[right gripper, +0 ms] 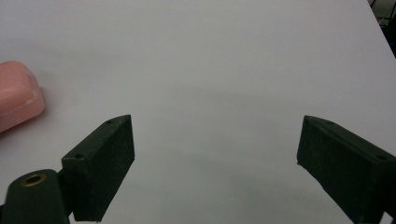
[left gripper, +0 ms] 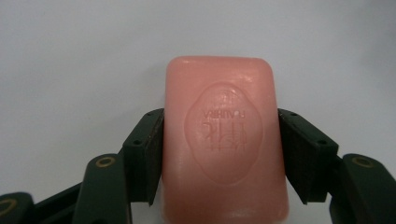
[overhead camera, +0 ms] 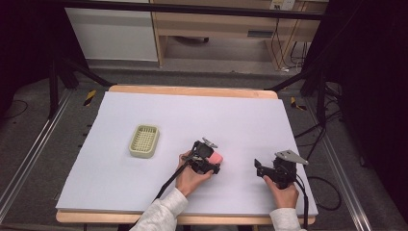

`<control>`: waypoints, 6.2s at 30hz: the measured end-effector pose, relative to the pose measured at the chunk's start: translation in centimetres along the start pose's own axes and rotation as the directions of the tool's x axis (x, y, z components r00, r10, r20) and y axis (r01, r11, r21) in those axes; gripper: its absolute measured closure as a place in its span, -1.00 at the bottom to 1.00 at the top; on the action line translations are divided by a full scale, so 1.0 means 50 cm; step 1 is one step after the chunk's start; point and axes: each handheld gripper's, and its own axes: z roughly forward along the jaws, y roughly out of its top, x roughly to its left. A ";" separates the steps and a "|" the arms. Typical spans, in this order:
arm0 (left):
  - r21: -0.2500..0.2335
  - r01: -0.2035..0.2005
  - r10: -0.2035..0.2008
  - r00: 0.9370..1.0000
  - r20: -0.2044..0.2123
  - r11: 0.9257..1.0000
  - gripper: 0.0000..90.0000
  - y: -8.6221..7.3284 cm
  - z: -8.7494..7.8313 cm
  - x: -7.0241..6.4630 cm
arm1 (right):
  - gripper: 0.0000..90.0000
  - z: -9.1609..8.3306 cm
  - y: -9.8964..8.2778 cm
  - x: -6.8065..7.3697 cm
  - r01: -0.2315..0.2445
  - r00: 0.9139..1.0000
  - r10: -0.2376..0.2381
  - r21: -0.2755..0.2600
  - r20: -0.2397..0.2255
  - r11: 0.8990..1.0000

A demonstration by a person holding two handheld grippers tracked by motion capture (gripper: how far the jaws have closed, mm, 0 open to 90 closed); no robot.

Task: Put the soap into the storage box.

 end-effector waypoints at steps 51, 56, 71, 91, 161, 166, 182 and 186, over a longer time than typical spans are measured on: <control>-0.147 0.088 -0.098 0.993 -0.065 0.985 -0.18 -0.075 -0.222 0.187 | -0.74 0.002 -0.002 0.005 0.004 1.000 -0.004 0.006 -0.001 1.000; -0.161 0.100 -0.113 0.991 -0.072 0.982 -0.18 -0.079 -0.236 0.203 | -0.74 0.002 -0.002 0.005 0.005 1.000 -0.005 0.006 -0.002 1.000; -0.200 0.146 -0.172 0.978 -0.118 0.969 -0.18 -0.083 -0.281 0.262 | -0.74 0.003 -0.002 0.006 0.008 1.000 -0.008 0.006 -0.004 1.000; -0.217 0.205 -0.241 0.958 -0.155 0.954 -0.18 -0.091 -0.301 0.323 | -0.74 0.003 -0.002 0.007 0.011 1.000 -0.011 0.007 -0.002 1.000; -0.115 0.286 -0.306 0.918 -0.252 0.951 -0.17 -0.110 -0.180 0.390 | -0.74 0.005 -0.001 0.009 0.013 1.000 -0.013 0.009 -0.004 1.000; -0.112 0.280 -0.301 0.916 -0.267 0.953 -0.18 -0.109 -0.175 0.389 | -0.74 0.005 -0.001 0.009 0.014 1.000 -0.014 0.008 -0.003 1.000; -0.230 0.257 -0.312 0.918 -0.245 0.939 -0.25 -0.110 -0.218 0.381 | -0.74 0.004 -0.001 0.009 0.016 1.000 -0.016 0.007 -0.003 1.000; -0.264 0.226 -0.290 0.928 -0.233 0.938 -0.30 -0.118 -0.238 0.372 | -0.74 0.004 -0.001 0.009 0.014 1.000 -0.014 0.006 -0.002 1.000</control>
